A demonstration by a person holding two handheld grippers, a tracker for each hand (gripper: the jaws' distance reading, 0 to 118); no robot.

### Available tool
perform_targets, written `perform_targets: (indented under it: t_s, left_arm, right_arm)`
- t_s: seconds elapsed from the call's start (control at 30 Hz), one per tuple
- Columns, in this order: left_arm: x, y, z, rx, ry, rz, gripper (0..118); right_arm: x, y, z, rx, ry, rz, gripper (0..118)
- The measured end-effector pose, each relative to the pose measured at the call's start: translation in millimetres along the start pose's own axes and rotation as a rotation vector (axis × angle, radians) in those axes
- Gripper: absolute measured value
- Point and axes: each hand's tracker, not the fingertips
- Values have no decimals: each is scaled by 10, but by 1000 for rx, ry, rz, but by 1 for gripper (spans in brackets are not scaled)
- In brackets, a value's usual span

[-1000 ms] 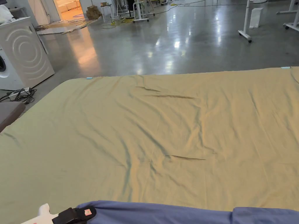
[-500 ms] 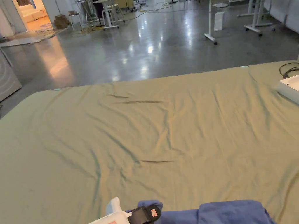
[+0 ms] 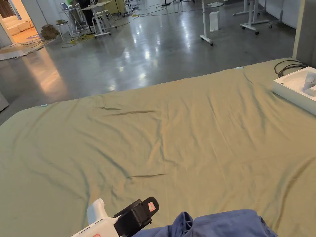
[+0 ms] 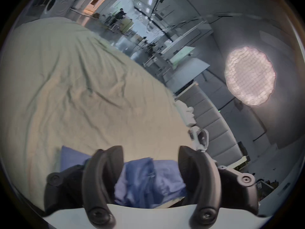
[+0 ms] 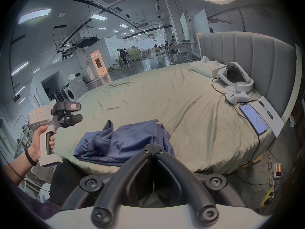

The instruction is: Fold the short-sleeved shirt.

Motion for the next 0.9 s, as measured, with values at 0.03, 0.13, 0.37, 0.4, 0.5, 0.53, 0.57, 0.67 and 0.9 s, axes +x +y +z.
perform_targets:
  t_s: [0.03, 0.13, 0.37, 0.4, 0.5, 0.53, 0.57, 0.67, 0.9]
  left_arm:
    - [-85, -26, -81, -55, 37, -14, 50]
    - [-217, -245, -286, -179, 99, -13, 10]
    - [-41, -953, -1174, -485, 107, -137, 5]
    - [-9, -1034, -1251, -489, 167, -202, 5]
    - [-28, -884, -1081, -428, 74, -67, 6]
    - [-58, -812, -958, -399, 8, -25, 6]
    - [-163, -708, -751, -335, -44, -1, 9]
    - [-373, -409, -211, -188, -113, 105, 69]
    - [-1190, -80, 529, -73, 21, 240, 115]
  right_arm:
    - [8, -3, -11, -6, 6, 0, 0]
    - [-8, -6, -10, -12, 19, -2, 0]
    - [-29, -32, 7, -30, -3, 6, 0]
    - [-37, -35, 9, -33, -8, 13, 0]
    - [-93, -46, 24, -42, -24, 51, 0]
    - [-97, -48, 23, -42, -22, 57, 0]
    - [-97, -49, 18, -43, -19, 59, 0]
    - [-119, -52, 2, -40, -3, 59, 0]
    - [-190, -75, -88, -54, 45, 70, 0]
